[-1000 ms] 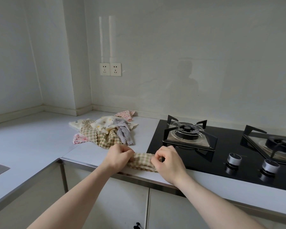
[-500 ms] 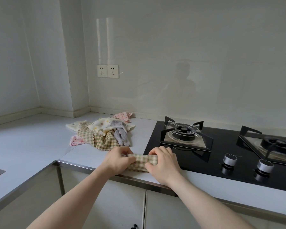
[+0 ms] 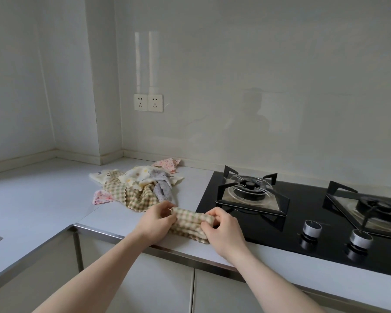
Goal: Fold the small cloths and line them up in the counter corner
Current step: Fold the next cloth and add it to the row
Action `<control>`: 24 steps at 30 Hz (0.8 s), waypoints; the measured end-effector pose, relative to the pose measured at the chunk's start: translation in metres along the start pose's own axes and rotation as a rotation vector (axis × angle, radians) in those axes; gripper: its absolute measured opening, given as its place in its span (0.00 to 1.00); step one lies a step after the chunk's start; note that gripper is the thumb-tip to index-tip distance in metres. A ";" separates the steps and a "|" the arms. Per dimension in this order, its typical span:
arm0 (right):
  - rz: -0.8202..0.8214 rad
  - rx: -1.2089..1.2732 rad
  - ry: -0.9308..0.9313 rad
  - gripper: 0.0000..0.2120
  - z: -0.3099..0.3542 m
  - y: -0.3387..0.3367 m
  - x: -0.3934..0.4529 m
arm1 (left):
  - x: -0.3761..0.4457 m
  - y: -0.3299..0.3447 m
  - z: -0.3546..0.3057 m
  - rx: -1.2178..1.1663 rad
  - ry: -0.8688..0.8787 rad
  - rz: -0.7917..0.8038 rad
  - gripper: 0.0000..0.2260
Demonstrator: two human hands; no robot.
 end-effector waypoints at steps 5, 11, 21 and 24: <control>-0.004 0.113 -0.009 0.04 -0.004 -0.004 0.002 | -0.004 0.002 -0.004 0.042 0.066 0.036 0.03; 0.096 0.115 -0.080 0.04 -0.003 0.002 0.004 | -0.009 0.010 -0.012 0.020 0.023 0.116 0.12; 0.121 0.009 0.062 0.08 -0.009 0.008 0.002 | -0.003 0.005 0.002 0.034 -0.020 0.076 0.12; 0.185 -0.002 0.195 0.08 -0.011 0.008 0.006 | -0.002 0.006 -0.002 0.045 -0.133 0.090 0.07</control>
Point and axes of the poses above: each hand's wrist, its own x-axis towards the middle knuckle, its own y-axis out of the palm, z = x × y, the point moved 7 cm from there along x, towards the middle knuckle, and after that the axes turned 4 degrees about -y, right-handed, at the moved point
